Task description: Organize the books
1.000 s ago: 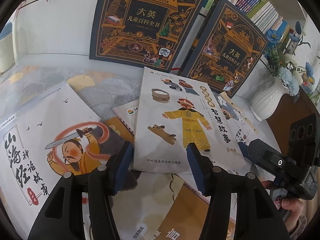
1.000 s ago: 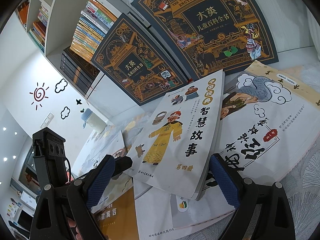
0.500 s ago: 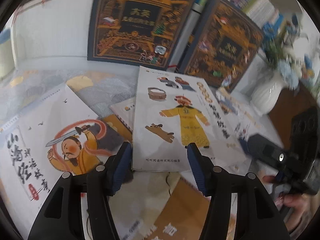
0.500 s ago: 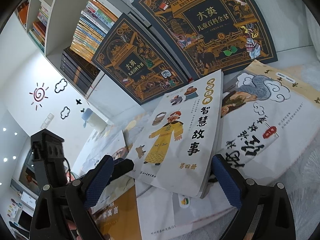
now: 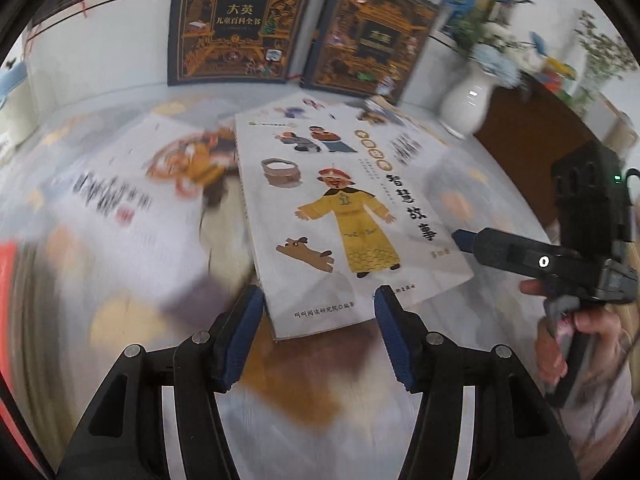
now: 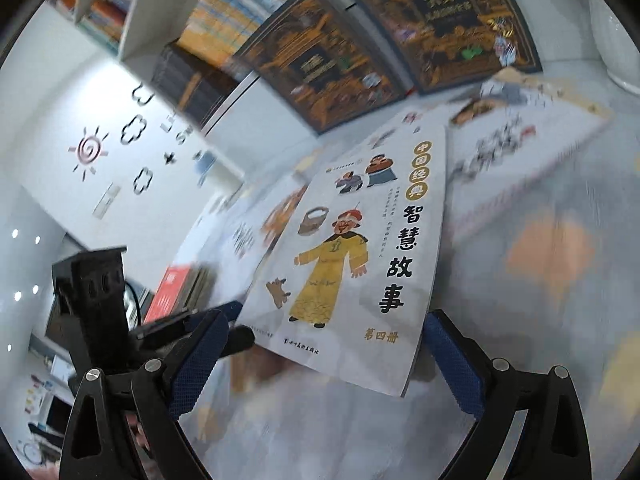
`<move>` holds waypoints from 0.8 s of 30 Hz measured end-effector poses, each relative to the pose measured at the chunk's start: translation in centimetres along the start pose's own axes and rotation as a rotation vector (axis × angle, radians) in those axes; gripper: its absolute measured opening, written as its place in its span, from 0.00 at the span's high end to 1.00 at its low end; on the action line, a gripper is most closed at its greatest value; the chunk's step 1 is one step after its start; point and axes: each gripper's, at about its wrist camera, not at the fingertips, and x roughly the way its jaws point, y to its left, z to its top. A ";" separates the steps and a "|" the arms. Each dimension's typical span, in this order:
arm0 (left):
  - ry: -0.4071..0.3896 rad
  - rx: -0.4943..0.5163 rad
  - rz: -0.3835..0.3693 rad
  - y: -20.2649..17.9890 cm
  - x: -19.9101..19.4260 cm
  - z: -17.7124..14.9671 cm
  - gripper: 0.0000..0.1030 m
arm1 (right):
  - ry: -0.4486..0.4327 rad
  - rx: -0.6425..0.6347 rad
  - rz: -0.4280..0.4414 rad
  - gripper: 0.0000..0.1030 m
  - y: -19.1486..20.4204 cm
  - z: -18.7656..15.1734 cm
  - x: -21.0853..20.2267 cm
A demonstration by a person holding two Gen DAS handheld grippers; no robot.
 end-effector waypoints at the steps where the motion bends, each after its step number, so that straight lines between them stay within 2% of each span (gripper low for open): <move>1: 0.001 0.007 -0.002 -0.2 -0.8 -0.9 0.47 | 0.015 0.002 0.014 0.04 0.8 -1.4 -0.4; 5: 0.005 0.019 -0.025 -0.9 -4.6 -5.5 0.47 | 0.103 -0.022 0.031 0.04 3.7 -5.9 -1.0; 8: 0.036 0.010 -0.062 -1.0 -6.5 -8.6 0.47 | 0.211 -0.073 0.020 0.05 5.8 -9.0 -1.2; 10: 0.064 0.017 -0.072 -0.9 -6.7 -9.3 0.47 | 0.251 -0.090 -0.009 0.06 5.9 -9.9 -1.0; 12: 0.082 0.019 -0.025 -0.3 -5.9 -8.7 0.49 | 0.263 -0.100 -0.033 0.10 5.3 -9.7 -0.6; 14: 0.098 -0.005 -0.007 0.8 -4.4 -7.4 0.53 | 0.244 -0.064 -0.002 0.19 4.1 -8.4 -0.2; 15: 0.108 -0.021 -0.003 1.4 -3.7 -6.9 0.54 | 0.242 -0.038 0.018 0.21 3.4 -7.8 0.1; 16: 0.119 -0.039 -0.006 2.0 -2.9 -6.5 0.60 | 0.236 -0.007 0.060 0.22 2.6 -7.1 0.5; 18: 0.107 -0.068 -0.034 2.9 -2.4 -5.9 0.62 | 0.234 0.025 0.113 0.24 1.6 -6.0 1.1; 21: 0.120 -0.093 -0.065 3.3 -1.7 -5.0 0.62 | 0.240 0.029 0.127 0.39 0.9 -5.1 1.7; 23: 0.119 -0.113 -0.063 3.7 -1.4 -4.6 0.68 | 0.236 0.005 0.100 0.57 0.5 -4.5 2.3; 24: 0.121 -0.131 -0.064 4.0 -1.3 -4.4 0.69 | 0.231 0.006 0.099 0.60 0.3 -4.3 2.6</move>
